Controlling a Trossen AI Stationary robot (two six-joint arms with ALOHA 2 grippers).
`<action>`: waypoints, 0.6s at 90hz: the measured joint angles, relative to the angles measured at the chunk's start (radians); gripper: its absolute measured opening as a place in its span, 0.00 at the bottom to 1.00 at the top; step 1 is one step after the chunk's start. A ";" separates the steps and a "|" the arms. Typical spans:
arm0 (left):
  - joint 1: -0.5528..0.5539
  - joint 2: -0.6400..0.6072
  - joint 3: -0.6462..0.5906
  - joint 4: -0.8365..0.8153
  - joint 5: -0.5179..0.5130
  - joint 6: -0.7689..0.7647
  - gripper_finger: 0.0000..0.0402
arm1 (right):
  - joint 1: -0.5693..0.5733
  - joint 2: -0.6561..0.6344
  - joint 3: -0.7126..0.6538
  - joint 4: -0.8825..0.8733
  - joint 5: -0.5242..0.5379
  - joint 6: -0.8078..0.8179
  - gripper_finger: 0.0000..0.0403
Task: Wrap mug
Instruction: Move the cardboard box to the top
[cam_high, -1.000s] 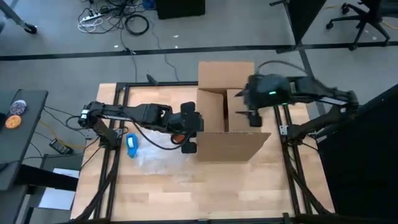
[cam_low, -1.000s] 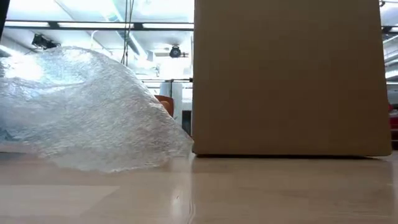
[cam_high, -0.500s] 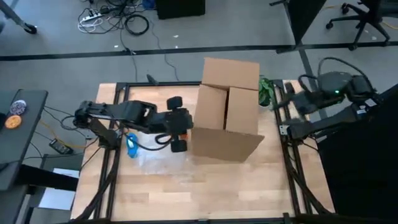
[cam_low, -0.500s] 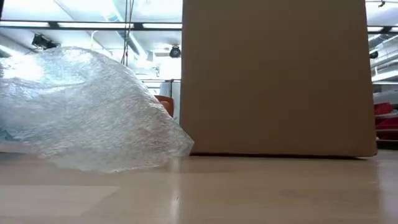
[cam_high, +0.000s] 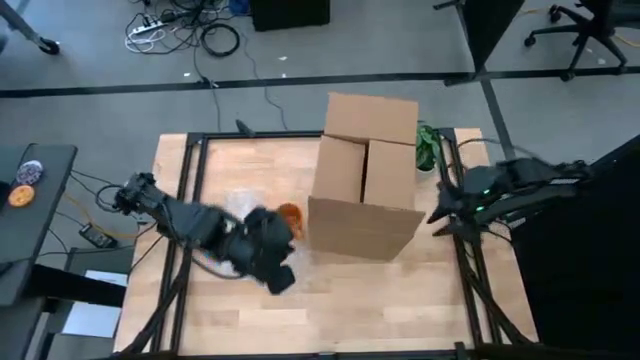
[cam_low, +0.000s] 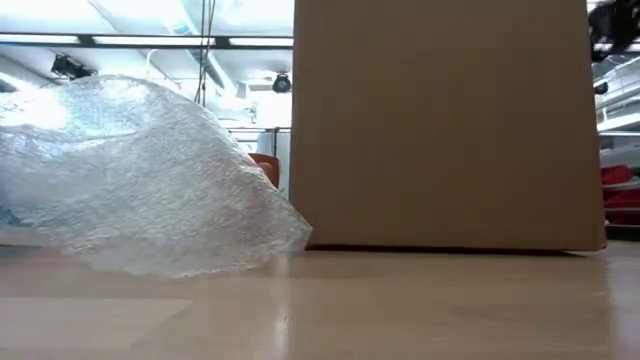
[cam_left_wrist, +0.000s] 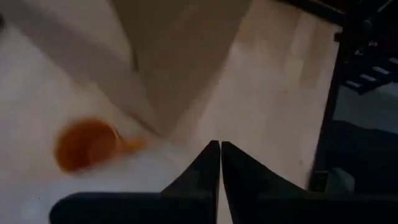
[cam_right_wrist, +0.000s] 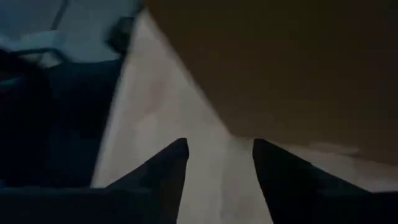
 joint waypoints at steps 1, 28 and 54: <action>-0.003 0.000 -0.015 0.010 -0.001 -0.013 0.00 | 0.000 0.000 -0.013 0.012 0.012 0.000 0.39; 0.112 0.003 -0.343 0.335 -0.105 0.038 0.00 | -0.035 0.094 -0.113 0.246 0.192 0.021 0.36; 0.284 0.008 -0.409 0.516 -0.057 0.355 0.00 | -0.136 0.213 -0.104 0.424 0.234 0.134 0.36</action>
